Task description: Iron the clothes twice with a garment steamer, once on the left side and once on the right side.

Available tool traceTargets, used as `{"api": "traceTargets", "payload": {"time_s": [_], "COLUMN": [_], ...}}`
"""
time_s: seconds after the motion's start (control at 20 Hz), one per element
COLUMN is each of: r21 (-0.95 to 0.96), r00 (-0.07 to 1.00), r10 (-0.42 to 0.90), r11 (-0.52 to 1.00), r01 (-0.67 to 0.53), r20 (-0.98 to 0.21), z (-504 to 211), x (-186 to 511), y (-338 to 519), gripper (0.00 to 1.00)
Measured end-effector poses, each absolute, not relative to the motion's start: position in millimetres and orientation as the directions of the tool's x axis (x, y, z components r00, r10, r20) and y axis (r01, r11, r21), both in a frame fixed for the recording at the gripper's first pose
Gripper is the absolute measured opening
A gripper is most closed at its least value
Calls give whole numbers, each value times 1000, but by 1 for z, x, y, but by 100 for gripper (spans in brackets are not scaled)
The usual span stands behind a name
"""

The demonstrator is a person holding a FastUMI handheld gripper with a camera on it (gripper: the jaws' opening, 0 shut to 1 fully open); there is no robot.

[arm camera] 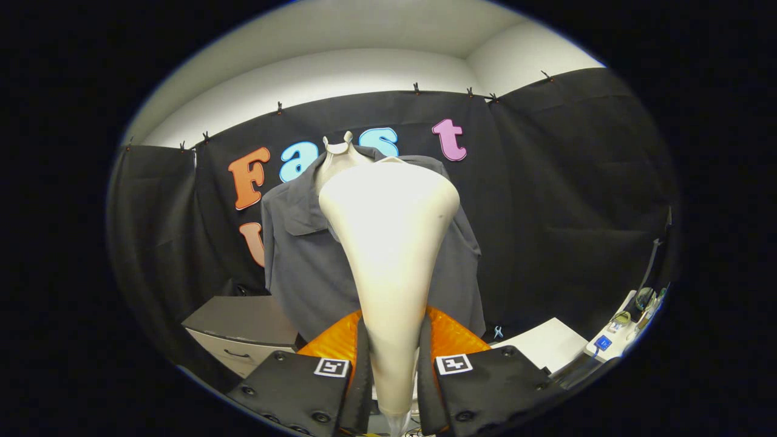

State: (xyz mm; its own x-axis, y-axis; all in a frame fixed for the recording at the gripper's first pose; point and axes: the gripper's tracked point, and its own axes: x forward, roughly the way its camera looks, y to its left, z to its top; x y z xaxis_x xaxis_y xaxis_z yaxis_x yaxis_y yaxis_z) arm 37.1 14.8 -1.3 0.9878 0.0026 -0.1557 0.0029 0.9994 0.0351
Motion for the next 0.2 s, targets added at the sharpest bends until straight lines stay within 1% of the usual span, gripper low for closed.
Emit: {"api": "traceTargets", "payload": {"time_s": [0.2], "r21": [37], "r00": [987], "r10": [34], "r11": [999], "r01": [-28], "r20": [-156], "z": [-2], "x": [41], "y": [21], "gripper": [38]}}
